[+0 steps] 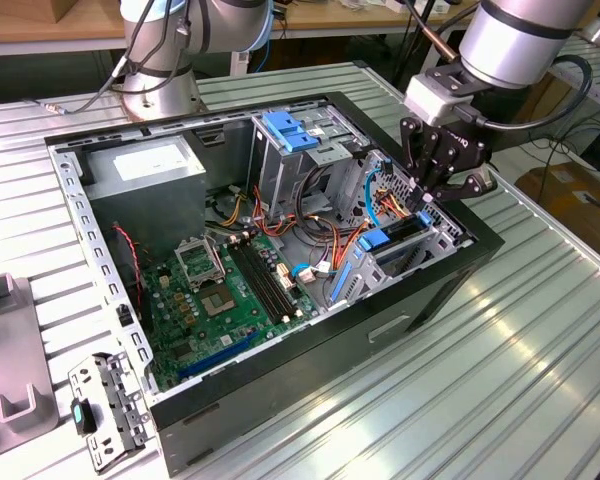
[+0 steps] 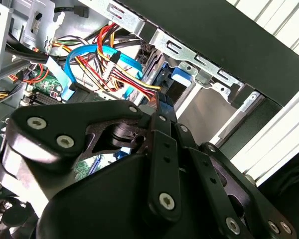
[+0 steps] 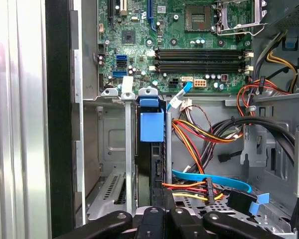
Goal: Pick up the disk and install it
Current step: 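Insert the first disk wire, then insert the second disk wire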
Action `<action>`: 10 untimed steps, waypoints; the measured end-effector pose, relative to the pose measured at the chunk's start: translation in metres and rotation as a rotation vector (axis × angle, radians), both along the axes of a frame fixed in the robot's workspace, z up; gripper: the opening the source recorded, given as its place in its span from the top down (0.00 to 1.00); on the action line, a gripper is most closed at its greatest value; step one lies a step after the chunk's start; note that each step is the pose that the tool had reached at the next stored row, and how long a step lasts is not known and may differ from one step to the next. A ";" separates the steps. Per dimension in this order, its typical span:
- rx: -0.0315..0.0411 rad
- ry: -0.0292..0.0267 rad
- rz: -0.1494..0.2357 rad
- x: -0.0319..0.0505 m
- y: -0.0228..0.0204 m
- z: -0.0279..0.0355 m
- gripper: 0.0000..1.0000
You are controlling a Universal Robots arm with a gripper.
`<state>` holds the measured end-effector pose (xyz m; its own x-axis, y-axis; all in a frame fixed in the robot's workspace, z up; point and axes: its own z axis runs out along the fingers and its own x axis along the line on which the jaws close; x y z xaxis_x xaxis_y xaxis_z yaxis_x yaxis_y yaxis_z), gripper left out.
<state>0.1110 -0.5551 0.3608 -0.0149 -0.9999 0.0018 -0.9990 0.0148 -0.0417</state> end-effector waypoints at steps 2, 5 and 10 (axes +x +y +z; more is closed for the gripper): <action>-0.0001 -0.0003 0.000 0.0000 0.0000 0.0001 0.89; -0.0001 -0.0009 0.000 0.0000 0.0000 0.0003 0.89; -0.0001 -0.0017 0.000 0.0000 0.0000 0.0006 0.89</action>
